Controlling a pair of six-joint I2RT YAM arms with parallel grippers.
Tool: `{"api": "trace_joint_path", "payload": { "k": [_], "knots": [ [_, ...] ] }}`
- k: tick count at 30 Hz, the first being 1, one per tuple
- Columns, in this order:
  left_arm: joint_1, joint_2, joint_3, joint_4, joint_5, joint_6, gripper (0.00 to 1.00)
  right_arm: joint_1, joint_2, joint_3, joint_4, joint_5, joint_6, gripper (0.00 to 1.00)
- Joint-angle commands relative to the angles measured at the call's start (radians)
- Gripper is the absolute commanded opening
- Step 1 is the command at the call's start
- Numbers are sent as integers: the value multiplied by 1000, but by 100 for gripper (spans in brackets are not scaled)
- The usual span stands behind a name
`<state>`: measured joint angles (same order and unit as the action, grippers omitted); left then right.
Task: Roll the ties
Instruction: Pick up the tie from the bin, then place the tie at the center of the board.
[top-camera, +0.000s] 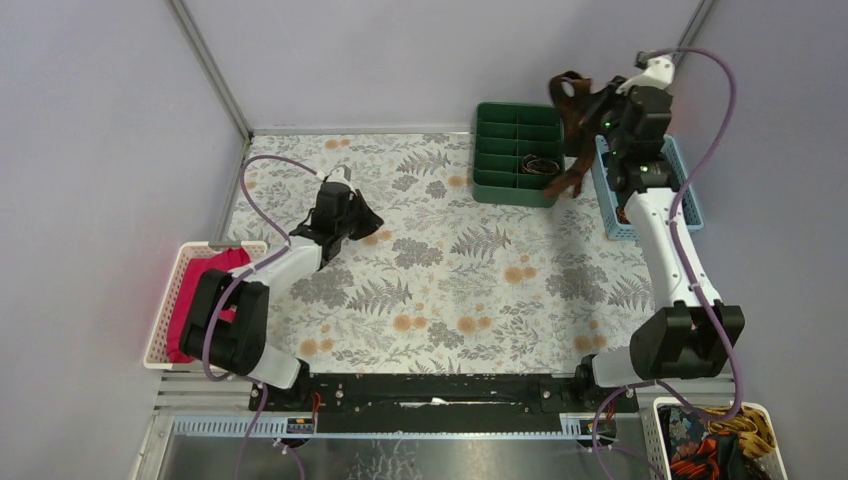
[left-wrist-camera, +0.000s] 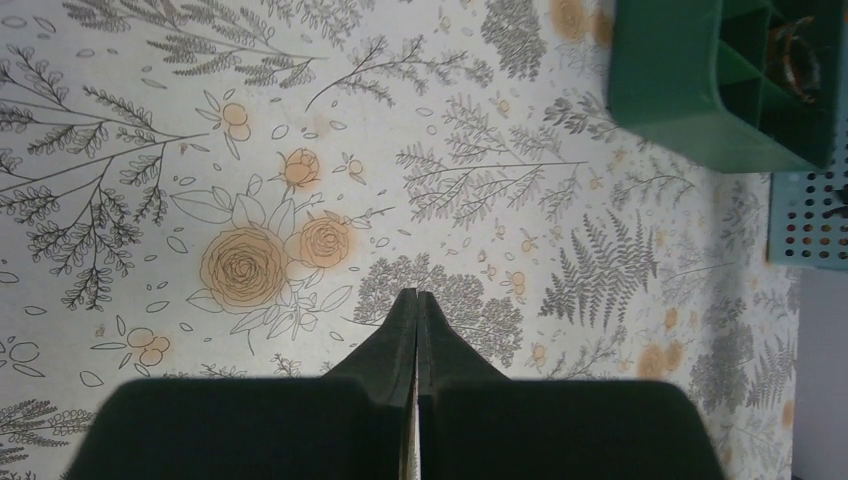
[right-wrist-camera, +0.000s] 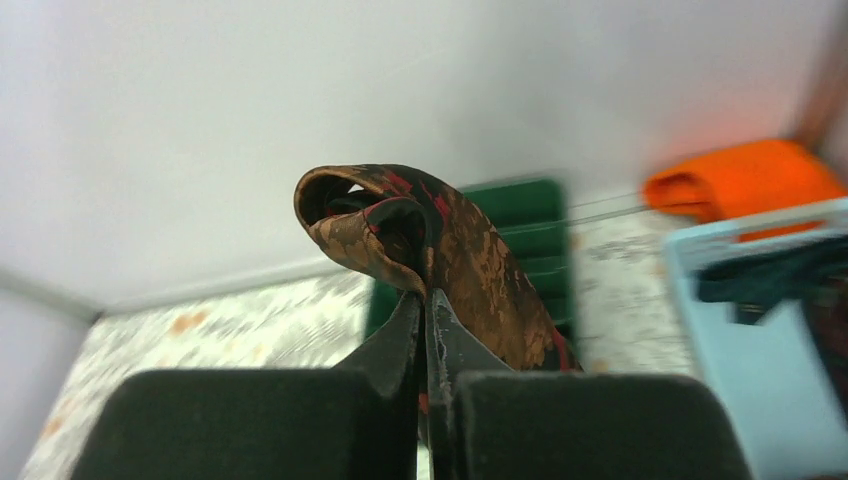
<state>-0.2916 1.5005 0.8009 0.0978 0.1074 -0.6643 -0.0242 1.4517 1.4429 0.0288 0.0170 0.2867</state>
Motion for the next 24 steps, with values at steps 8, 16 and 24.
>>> {"api": "trace_joint_path", "payload": {
  "k": [8,16,24],
  "knots": [
    [-18,-258,-20,-64,-214,-53,0,286,-177,-143,47,-432,191,0],
    [-60,-532,-19,-279,-487,-112,0,528,-113,-226,12,-647,236,0],
    [-118,-692,78,-508,-666,-134,0,805,-52,-294,20,-702,301,0]
  ]
}}
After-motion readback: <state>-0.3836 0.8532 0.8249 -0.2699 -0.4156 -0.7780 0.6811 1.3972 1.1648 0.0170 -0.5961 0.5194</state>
